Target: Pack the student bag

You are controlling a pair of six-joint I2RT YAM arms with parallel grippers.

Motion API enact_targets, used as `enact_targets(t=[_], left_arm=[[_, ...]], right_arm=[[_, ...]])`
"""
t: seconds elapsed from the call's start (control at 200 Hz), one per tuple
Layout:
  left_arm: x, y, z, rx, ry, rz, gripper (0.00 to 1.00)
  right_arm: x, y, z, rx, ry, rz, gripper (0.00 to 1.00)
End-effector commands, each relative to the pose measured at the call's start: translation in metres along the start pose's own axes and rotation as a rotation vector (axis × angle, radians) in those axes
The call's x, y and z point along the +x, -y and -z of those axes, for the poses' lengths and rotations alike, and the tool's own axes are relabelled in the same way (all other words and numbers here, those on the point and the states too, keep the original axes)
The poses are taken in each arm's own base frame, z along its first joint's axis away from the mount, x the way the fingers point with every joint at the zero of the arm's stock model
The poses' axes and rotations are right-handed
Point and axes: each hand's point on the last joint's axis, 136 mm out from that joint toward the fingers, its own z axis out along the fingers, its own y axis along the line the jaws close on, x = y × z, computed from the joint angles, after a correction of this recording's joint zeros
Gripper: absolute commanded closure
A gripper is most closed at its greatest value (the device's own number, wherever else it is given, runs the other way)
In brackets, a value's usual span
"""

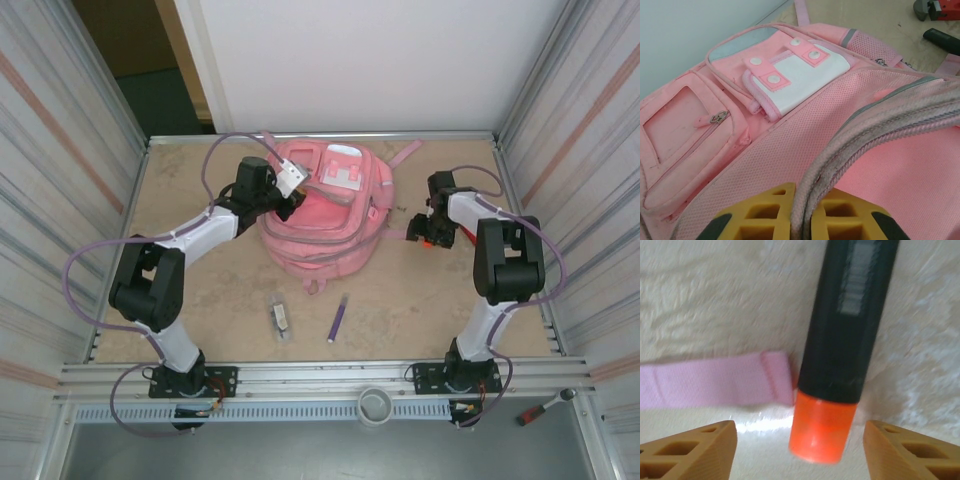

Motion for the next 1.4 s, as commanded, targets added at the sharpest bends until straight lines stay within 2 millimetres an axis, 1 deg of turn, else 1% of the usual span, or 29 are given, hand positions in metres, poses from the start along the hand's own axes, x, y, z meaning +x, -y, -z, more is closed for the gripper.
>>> enact_targets(t=[0.0, 0.165, 0.266, 0.426, 0.501, 0.561, 0.712, 0.797, 0.872, 0.922, 0.967, 1.022, 1.052, 1.083, 1.133, 1.163, 1.208, 1.258, 1.343, 1.393], left_arm=[[-0.013, -0.015, 0.017, -0.049, 0.034, 0.021, 1.00], [-0.011, -0.016, 0.015, -0.054, 0.025, 0.019, 1.00], [-0.010, -0.014, 0.012, -0.041, 0.018, 0.023, 1.00], [-0.009, -0.014, 0.011, -0.036, 0.012, 0.023, 1.00], [-0.008, -0.014, 0.011, -0.037, 0.007, 0.024, 1.00], [-0.008, -0.014, 0.011, -0.038, 0.009, 0.023, 1.00], [-0.007, -0.013, 0.011, -0.034, 0.007, 0.028, 1.00], [-0.007, -0.013, 0.011, -0.031, 0.005, 0.054, 1.00], [-0.007, -0.012, 0.012, -0.025, 0.006, 0.088, 1.00], [-0.008, -0.011, 0.012, -0.018, 0.005, 0.116, 1.00], [-0.010, -0.009, 0.012, -0.007, 0.005, 0.143, 1.00], [-0.012, -0.009, 0.012, 0.004, 0.005, 0.172, 1.00], [-0.013, -0.008, 0.012, 0.009, 0.004, 0.184, 1.00], [-0.013, -0.008, 0.011, 0.011, 0.002, 0.195, 1.00], [-0.015, -0.008, 0.011, 0.012, 0.002, 0.203, 1.00], [-0.017, -0.009, 0.012, 0.011, 0.004, 0.207, 1.00], [-0.018, -0.010, 0.012, 0.014, 0.003, 0.216, 1.00], [-0.020, -0.010, 0.012, 0.030, -0.001, 0.229, 1.00], [-0.026, -0.008, 0.014, 0.074, -0.005, 0.261, 1.00], [-0.032, -0.007, 0.017, 0.111, -0.004, 0.288, 1.00]], right_arm=[[-0.014, 0.014, 0.001, 0.060, 0.019, -0.038, 0.37], [-0.025, 0.024, 0.001, 0.063, 0.031, -0.065, 0.45], [-0.033, 0.023, 0.000, 0.051, 0.039, -0.070, 0.47], [-0.041, 0.020, -0.009, 0.049, 0.018, -0.065, 0.49], [-0.040, 0.019, -0.012, 0.051, 0.003, -0.063, 0.50], [-0.037, 0.023, -0.014, 0.076, -0.008, -0.075, 0.53], [-0.022, 0.023, -0.020, 0.089, -0.047, -0.075, 0.58], [-0.016, 0.023, -0.023, 0.086, -0.049, -0.074, 0.67], [-0.018, 0.024, -0.015, 0.082, -0.001, -0.082, 0.73], [-0.024, 0.022, 0.000, 0.070, 0.056, -0.079, 0.75], [-0.031, 0.017, 0.018, 0.046, 0.122, -0.062, 0.77], [-0.036, 0.005, 0.043, 0.012, 0.205, -0.014, 0.79], [-0.036, -0.005, 0.056, -0.015, 0.244, 0.022, 0.80], [-0.035, -0.017, 0.069, -0.049, 0.287, 0.056, 0.82], [-0.029, -0.046, 0.088, -0.135, 0.353, 0.138, 0.83], [-0.021, -0.065, 0.097, -0.189, 0.383, 0.195, 0.84], [-0.007, -0.098, 0.113, -0.267, 0.434, 0.309, 0.84], [0.011, -0.133, 0.129, -0.328, 0.489, 0.470, 0.83], [0.040, -0.185, 0.152, -0.403, 0.557, 0.722, 0.82], [0.056, -0.212, 0.163, -0.437, 0.610, 0.869, 0.82]])
